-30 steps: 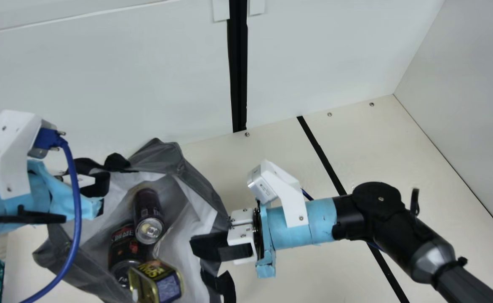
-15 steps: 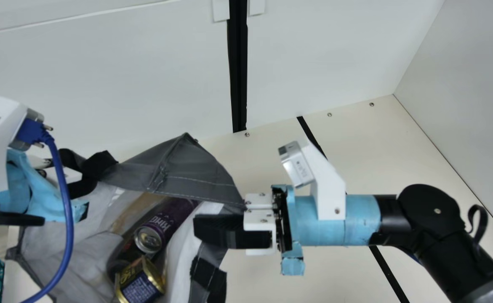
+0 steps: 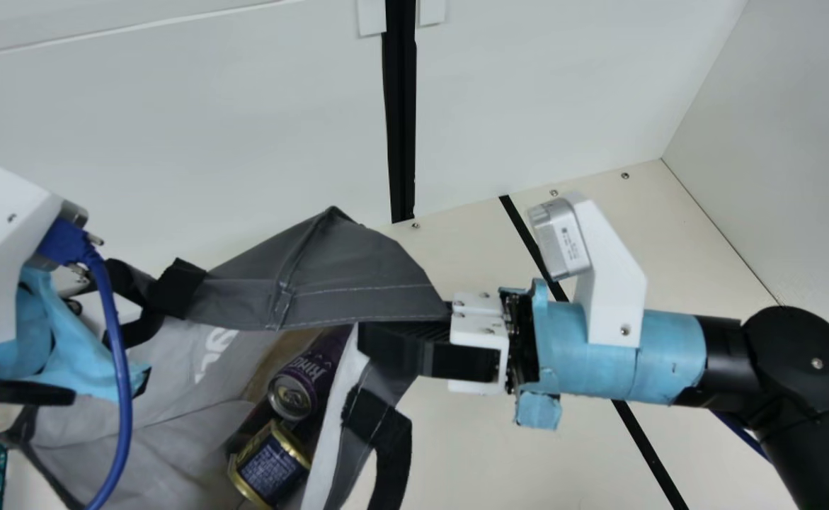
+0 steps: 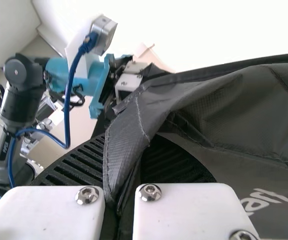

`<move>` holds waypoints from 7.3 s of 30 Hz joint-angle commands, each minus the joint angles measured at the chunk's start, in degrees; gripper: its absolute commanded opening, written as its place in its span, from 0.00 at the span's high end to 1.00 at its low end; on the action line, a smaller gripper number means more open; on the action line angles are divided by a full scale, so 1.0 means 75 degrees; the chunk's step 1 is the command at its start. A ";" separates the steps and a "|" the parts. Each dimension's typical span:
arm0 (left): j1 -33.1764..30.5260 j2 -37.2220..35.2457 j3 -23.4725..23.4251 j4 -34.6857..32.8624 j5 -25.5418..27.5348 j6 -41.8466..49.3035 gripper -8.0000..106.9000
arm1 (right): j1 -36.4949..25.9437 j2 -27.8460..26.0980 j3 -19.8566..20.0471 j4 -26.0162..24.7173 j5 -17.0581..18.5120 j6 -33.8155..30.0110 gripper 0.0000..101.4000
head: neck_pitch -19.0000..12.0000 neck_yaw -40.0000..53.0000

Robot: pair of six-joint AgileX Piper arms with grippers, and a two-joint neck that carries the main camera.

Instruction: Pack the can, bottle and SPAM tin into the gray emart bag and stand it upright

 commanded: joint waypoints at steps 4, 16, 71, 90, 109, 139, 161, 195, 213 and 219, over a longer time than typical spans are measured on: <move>-0.0091 -0.0089 -0.0078 0.0100 0.0007 0.0178 1.00 | -0.0177 -0.0192 -0.0204 -0.0004 -0.0046 0.0379 1.00 | -0.0173 -0.0007; -0.0536 -0.0290 -0.0244 0.0399 0.0007 0.0498 1.00 | -0.0578 -0.0714 -0.0628 -0.0525 -0.0046 0.1478 1.00 | -0.0173 -0.0007; 0.0183 0.3365 -0.3417 -0.1577 0.0007 0.1946 1.00 | -0.1981 0.1821 -0.0218 -0.1485 -0.0046 -0.2796 1.00 | -0.0173 -0.0007; 0.0065 0.3848 -0.3982 -0.1051 0.0007 0.1259 1.00 | -0.1499 0.2244 -0.0242 -0.1481 -0.0046 -0.3097 1.00 | -0.0173 -0.0007; -0.0364 0.3993 -0.4400 -0.0692 0.0007 0.0789 1.00 | -0.0843 0.1949 -0.0088 -0.1294 -0.0032 -0.2833 1.00 | -0.0173 -0.0007; -0.0418 0.3467 -0.3578 -0.0740 -0.0350 0.0900 0.49 | -0.0843 0.1949 -0.0088 -0.1300 -0.0024 -0.2833 1.00 | -0.0173 -0.0007; 0.0204 0.1128 -0.1289 -0.1529 -0.1283 0.1879 0.15 | -0.0843 0.1949 -0.0088 -0.1300 -0.0024 -0.2833 1.00 | -0.0173 -0.0007; 0.1616 -0.1906 0.1681 0.2107 -0.1335 -0.0503 0.15 | -0.0843 0.1949 -0.0088 -0.1312 -0.0031 -0.2833 1.00 | -0.0173 -0.0007; 0.1759 -0.3571 0.3709 0.3473 -0.1485 -0.2255 0.15 | -0.0843 0.1949 -0.0088 -0.1312 -0.0031 -0.2833 1.00 | -0.0173 -0.0007; 0.2012 -0.4293 0.4418 0.3503 -0.1748 -0.2732 0.15 | -0.0843 0.1949 -0.0088 -0.1312 -0.0031 -0.2833 1.00 | -0.0173 -0.0007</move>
